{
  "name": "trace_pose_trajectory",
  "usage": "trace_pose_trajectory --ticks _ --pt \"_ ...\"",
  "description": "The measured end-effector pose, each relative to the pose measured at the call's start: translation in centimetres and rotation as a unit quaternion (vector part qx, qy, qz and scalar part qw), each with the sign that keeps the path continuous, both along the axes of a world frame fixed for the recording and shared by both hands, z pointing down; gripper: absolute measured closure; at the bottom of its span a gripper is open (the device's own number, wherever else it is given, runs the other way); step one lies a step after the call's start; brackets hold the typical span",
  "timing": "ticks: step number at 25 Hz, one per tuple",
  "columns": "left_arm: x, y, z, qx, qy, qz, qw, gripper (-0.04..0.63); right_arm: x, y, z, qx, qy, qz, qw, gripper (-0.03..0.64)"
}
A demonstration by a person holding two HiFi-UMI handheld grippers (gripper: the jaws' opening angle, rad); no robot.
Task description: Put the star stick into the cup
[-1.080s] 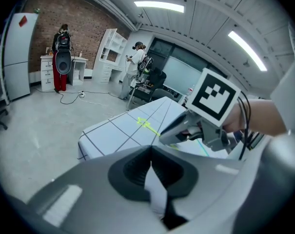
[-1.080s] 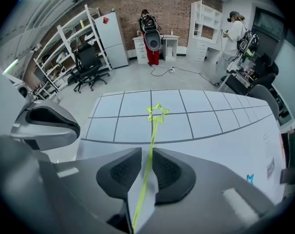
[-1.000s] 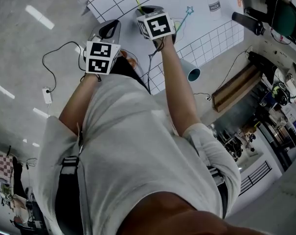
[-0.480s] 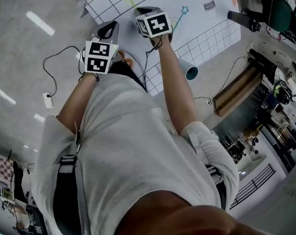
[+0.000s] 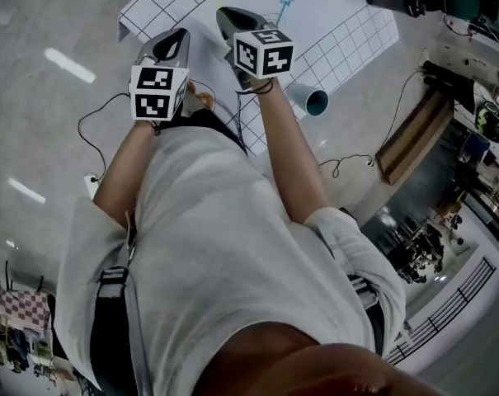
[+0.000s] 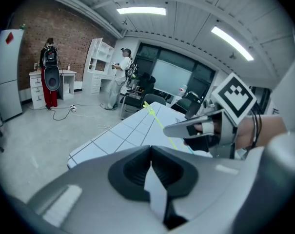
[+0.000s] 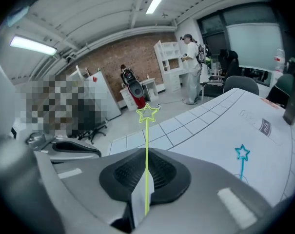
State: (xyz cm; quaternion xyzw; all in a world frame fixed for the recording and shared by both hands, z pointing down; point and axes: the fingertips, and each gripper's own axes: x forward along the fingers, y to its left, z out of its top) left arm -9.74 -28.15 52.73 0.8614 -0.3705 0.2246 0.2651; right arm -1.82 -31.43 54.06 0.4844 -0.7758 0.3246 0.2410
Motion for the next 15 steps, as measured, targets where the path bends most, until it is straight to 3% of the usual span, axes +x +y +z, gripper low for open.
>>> trace_pose_trajectory --ticks 5,15 --pt "3.4 0.0 -2.8 0.037 0.006 0.029 0.9989 0.592 3.7 2.2 -3.2 0.045 -0.065 0.076 0.994 0.603" --pt "11.9 4.9 -5.8 0.062 0.021 0.111 0.9916 0.592 10.0 8.3 -9.0 0.114 -0.085 0.145 0.979 0.601"
